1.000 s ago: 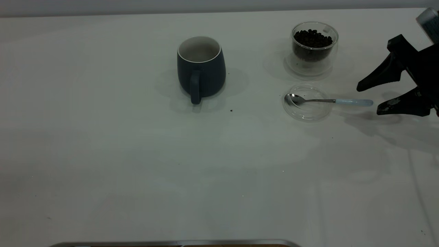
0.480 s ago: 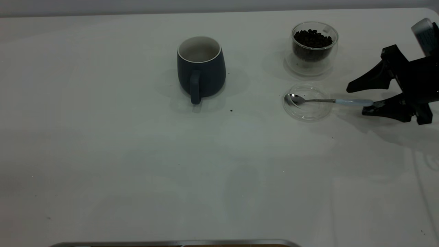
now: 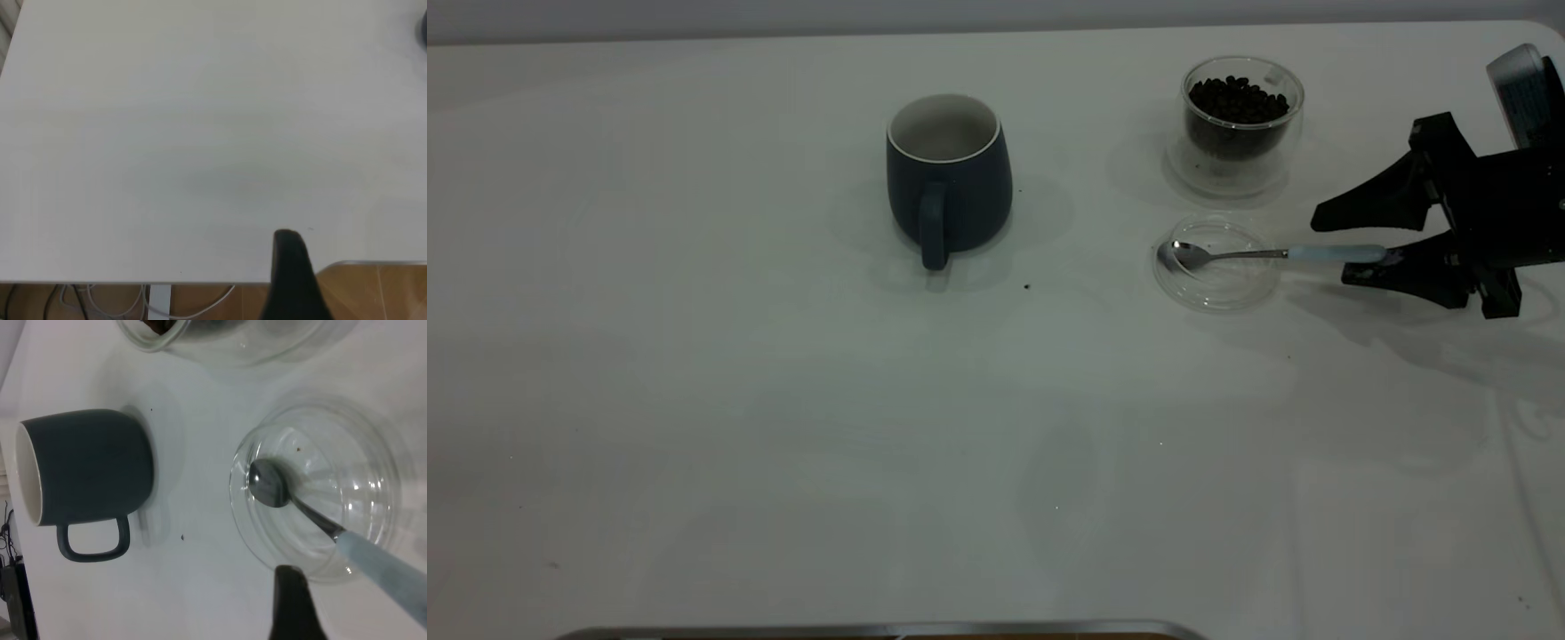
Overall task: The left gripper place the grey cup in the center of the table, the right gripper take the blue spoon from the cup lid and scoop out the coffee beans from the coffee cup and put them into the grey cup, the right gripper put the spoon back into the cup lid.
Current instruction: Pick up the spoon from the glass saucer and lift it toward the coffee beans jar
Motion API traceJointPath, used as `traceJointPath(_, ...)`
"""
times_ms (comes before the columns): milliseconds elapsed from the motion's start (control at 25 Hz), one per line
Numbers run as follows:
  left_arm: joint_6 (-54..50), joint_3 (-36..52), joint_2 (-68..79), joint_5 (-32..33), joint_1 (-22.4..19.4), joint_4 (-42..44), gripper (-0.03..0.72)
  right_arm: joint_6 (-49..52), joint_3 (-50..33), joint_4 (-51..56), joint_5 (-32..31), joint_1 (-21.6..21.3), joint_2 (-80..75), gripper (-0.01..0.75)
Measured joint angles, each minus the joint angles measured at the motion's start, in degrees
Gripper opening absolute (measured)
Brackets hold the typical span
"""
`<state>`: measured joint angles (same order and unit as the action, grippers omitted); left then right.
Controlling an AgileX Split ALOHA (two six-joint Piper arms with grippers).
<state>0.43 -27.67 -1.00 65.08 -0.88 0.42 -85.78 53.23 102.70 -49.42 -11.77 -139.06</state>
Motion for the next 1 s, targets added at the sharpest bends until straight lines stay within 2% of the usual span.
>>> traceJointPath(120,0.0,0.0,0.0,0.0,0.0,0.0,0.567,-0.1,0.0,0.0,0.0,0.0,0.0,0.409)
traceJointPath(320,-0.1,0.0,0.0,0.0,0.0,0.0,0.567,-1.3,0.0,0.0,0.0,0.0,0.0,0.181)
traceJointPath(400,-0.1,0.0,0.0,0.0,0.0,0.0,0.567,-1.6,0.0,-0.2,-1.1,0.0,0.0,0.117)
traceJointPath(640,-0.1,0.0,0.0,0.0,0.0,0.0,0.567,-0.8,0.0,-4.2,-0.7,0.0,2.4,0.114)
traceJointPath(800,-0.1,0.0,0.0,0.0,0.0,0.0,0.567,3.2,-0.1,-9.2,0.1,0.0,6.7,0.114)
traceJointPath(1000,-0.1,0.0,0.0,0.0,0.0,0.0,0.567,5.3,-3.0,-11.6,1.6,0.0,13.8,0.114)
